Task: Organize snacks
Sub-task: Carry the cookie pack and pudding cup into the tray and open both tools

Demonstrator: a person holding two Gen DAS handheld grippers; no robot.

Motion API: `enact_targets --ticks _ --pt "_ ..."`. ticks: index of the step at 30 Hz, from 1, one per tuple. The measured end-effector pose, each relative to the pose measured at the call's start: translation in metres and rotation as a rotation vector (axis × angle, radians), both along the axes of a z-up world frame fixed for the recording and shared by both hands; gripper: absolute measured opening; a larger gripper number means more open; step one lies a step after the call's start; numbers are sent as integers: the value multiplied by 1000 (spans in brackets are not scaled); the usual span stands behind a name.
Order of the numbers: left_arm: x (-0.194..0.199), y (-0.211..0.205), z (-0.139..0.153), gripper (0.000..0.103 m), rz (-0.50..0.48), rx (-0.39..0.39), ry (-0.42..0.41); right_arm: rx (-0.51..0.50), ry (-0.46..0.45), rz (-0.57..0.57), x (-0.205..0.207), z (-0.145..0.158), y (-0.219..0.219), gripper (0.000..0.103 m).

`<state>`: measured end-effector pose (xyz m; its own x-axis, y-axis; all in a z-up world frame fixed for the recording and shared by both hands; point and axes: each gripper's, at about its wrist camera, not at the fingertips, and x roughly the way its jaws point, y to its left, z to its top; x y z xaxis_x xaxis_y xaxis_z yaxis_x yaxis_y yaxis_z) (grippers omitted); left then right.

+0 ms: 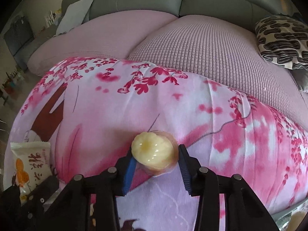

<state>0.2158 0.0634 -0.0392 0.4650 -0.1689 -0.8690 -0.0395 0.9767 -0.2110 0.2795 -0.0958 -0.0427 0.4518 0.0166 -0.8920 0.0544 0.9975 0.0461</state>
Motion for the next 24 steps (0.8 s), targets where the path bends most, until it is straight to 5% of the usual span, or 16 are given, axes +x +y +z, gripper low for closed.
enact_targets --ticks 6,14,19,24 --pt "-17 -15 23 20 -36 -12 -48 99 -82 -43 -47 26 -20 45" --pt "-69 -88 70 20 -222 -75 -134 189 -267 -205 -176 102 -75 45" --pt "-122 -149 87 20 -398 -125 -147 86 -340 -291 -263 148 -114 45" --pt "-170 -198 72 20 -536 -126 -93 -9 -248 -378 -323 133 -153 45"
